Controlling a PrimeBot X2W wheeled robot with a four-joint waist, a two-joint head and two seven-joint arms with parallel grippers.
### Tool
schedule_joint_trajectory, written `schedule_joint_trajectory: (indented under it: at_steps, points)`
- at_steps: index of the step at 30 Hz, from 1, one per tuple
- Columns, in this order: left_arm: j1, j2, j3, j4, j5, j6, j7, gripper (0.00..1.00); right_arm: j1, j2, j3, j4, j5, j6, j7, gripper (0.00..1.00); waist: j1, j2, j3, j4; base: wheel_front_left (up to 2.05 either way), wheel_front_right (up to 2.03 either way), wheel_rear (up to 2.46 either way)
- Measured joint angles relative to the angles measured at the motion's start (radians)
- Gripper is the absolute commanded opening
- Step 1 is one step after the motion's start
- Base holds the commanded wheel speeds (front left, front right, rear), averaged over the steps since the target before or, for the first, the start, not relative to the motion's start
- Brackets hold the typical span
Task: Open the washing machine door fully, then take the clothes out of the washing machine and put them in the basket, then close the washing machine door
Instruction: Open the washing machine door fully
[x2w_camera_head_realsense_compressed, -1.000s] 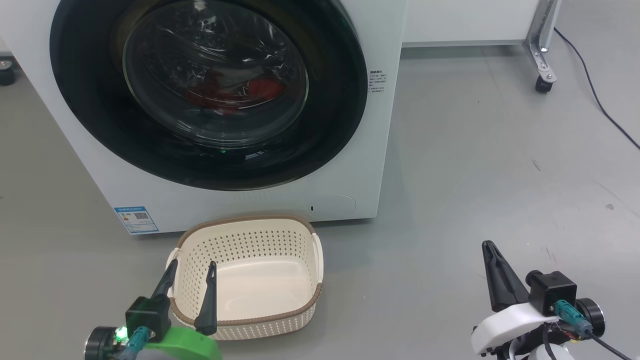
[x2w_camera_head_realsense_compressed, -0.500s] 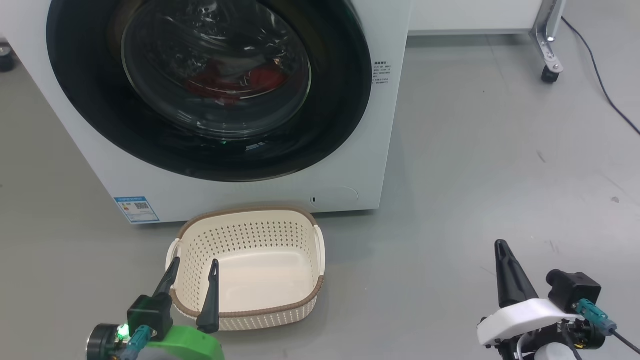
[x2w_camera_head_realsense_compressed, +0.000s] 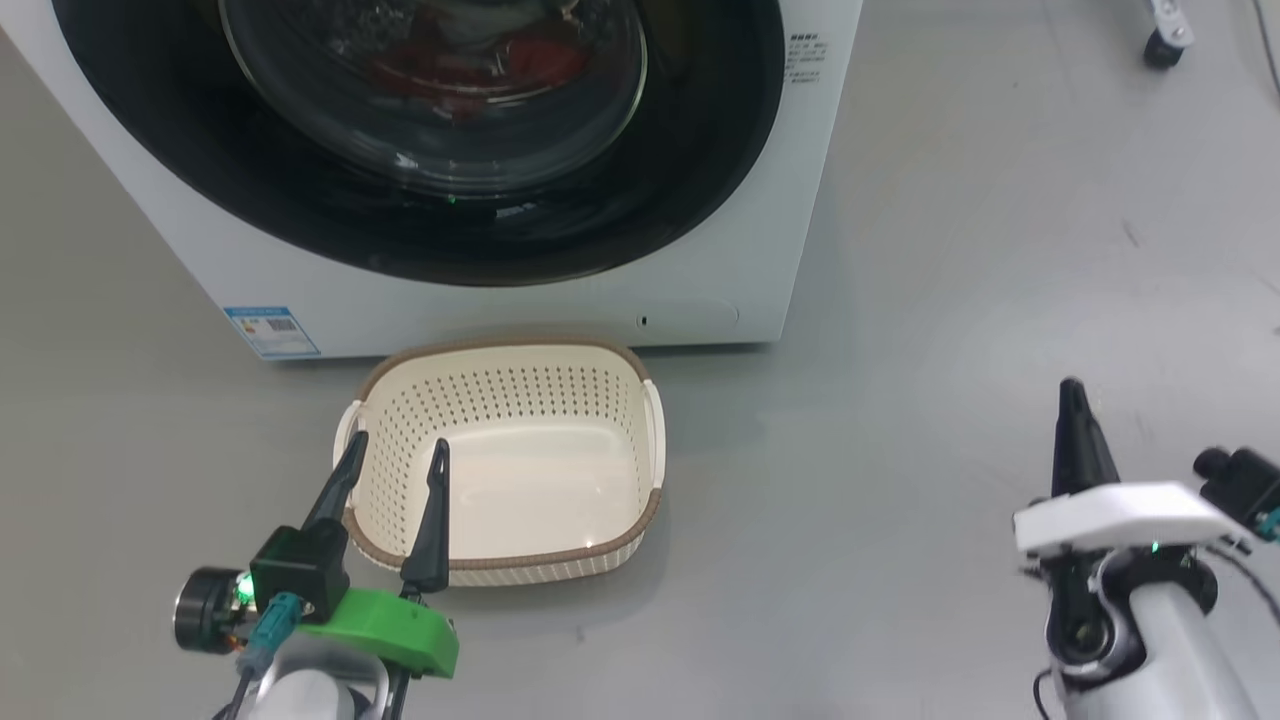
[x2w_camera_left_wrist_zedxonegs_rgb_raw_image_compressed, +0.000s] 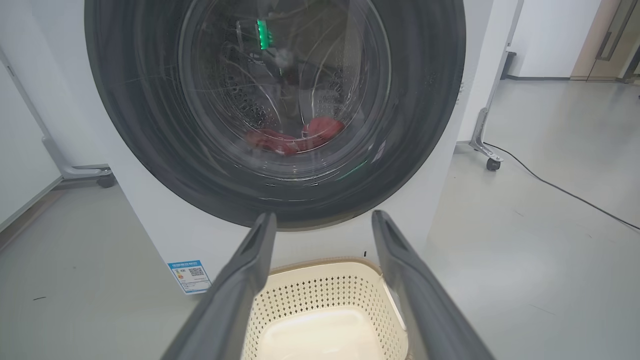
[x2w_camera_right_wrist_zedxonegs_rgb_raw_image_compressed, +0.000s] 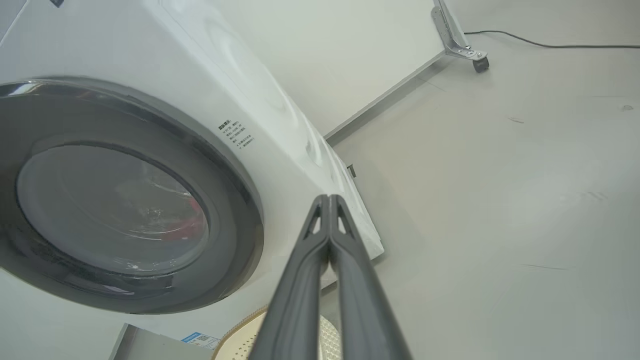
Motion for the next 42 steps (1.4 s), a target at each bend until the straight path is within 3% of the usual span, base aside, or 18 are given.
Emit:
schedule_joint_trajectory:
  at_steps: [11, 20, 29, 42]
  points:
    - [-0.081, -0.005, -0.006, -0.034, 0.014, -0.014, 0.000, 1.00, -0.234, -0.001, -0.087, -0.001, 0.340, 0.014, 0.140, 0.00, 0.0000, 0.0000, 0.123, 0.025, 0.00, 0.00, 0.00]
    - [-0.133, -0.009, -0.012, -0.052, 0.014, -0.027, 0.000, 1.00, -0.423, -0.005, -0.138, 0.010, 0.528, 0.016, 0.259, 0.00, 0.0000, 0.0001, 0.215, 0.056, 0.00, 0.00, 0.00]
    - [-0.175, -0.015, -0.030, -0.054, 0.015, -0.036, 0.000, 1.00, -0.586, -0.027, -0.155, 0.045, 0.610, -0.003, 0.371, 0.00, 0.0000, 0.0000, 0.288, 0.096, 0.00, 0.00, 0.00]
    - [-0.222, -0.019, -0.058, -0.052, 0.015, -0.055, 0.000, 1.00, -0.797, -0.089, -0.117, 0.095, 0.623, -0.030, 0.488, 0.00, 0.0000, 0.0000, 0.356, 0.154, 0.00, 0.00, 0.00]
